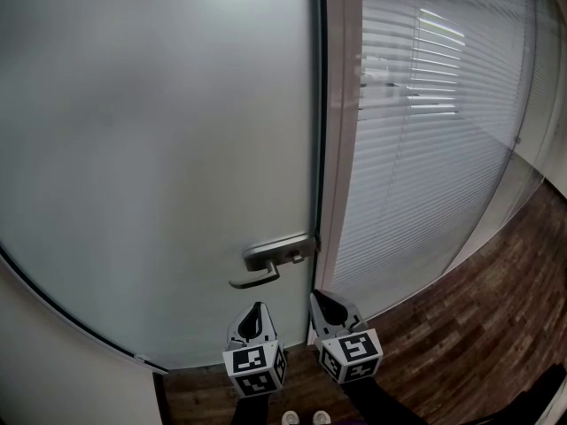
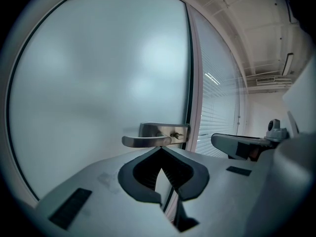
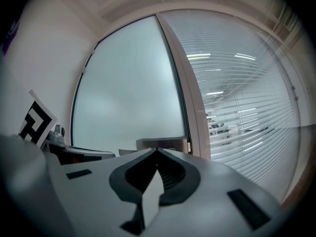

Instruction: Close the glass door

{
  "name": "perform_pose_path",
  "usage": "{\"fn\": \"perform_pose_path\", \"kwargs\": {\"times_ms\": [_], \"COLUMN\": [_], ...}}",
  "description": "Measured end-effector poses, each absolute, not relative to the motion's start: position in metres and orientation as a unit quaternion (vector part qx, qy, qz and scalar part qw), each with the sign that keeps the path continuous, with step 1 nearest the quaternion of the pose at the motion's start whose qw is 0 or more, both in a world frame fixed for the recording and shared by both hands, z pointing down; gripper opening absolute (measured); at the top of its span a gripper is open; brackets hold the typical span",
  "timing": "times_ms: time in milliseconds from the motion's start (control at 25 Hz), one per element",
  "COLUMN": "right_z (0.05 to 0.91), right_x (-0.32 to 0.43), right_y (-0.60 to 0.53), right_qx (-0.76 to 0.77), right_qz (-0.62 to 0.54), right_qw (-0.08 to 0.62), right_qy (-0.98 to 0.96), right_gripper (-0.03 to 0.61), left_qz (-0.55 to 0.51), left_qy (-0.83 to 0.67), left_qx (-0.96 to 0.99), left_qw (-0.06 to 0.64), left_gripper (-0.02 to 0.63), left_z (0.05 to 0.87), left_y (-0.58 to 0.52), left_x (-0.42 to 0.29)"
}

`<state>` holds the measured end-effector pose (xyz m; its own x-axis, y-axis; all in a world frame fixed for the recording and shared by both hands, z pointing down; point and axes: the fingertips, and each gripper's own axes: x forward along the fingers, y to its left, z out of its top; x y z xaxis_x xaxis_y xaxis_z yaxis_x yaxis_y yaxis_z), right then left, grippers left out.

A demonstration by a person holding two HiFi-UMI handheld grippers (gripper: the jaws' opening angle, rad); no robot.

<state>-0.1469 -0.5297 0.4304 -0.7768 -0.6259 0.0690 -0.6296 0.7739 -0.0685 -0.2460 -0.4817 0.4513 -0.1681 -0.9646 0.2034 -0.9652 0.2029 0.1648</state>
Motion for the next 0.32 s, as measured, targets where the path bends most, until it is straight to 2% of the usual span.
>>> {"fn": "perform_pose_path", "kwargs": {"times_ms": [320], "right_z": [0.4309], "right_x": [-0.1474], "right_y": [-0.5326], "right_qx": [0.332], "right_qz": [0.039], "right_qw": [0.022], "right_qy": [-0.942], "right_gripper": [-0.009], "left_qz": [0.008], "left_qy": [-0.768], "left_qx": [0.627], "left_qw": [0.128], "left_gripper": [0.002], "left_z": [0.4529], "left_y": [-0.4832], "left_x": [-0.2474]}}
